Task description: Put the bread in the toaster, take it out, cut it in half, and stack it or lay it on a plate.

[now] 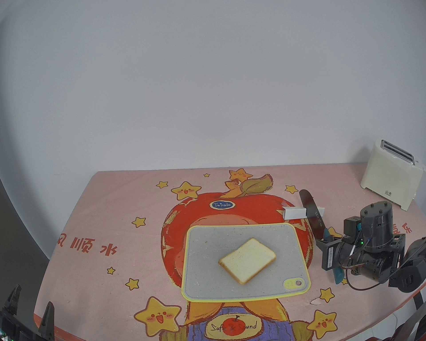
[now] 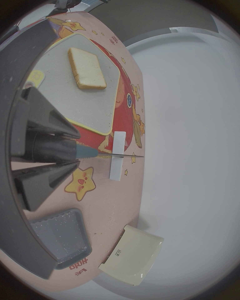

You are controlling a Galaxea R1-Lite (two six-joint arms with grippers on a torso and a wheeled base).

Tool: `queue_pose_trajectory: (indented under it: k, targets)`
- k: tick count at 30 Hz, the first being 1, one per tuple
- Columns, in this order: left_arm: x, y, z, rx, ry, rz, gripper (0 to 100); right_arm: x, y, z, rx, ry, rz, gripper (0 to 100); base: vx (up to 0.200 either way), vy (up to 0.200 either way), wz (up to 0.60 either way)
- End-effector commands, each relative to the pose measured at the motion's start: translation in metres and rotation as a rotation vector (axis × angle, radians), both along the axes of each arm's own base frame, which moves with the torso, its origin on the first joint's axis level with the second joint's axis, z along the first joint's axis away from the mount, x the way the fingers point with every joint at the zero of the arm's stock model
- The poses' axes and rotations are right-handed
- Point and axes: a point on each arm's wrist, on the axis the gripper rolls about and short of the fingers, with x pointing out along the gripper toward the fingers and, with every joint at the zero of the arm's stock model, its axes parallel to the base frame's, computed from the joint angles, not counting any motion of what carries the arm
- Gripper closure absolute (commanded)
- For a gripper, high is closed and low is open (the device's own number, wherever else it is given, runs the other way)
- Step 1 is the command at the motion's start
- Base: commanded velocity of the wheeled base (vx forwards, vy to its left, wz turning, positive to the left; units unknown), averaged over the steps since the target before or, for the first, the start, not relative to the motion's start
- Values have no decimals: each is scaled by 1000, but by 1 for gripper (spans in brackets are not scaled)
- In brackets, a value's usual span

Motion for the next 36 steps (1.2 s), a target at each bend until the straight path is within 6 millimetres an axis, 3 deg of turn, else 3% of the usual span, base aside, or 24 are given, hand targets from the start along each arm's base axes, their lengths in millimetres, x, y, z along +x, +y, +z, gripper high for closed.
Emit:
queue_pose_trajectory:
  k: [1,23,31,36]
  targets:
    - [0,0,-5,0,4,1,0,-1,-1,4,9,-18,0,100,0,0,0]
    - [0,0,-5,0,4,1,0,-22,-8,65,112,-225,56,100,0,0,0]
    - [0,0,-5,0,4,1,0,-32,1,96,163,-220,180,100,0,0,0]
    - [0,0,-5,0,4,-1,0,-33,8,112,161,-143,359,100,0,0,0]
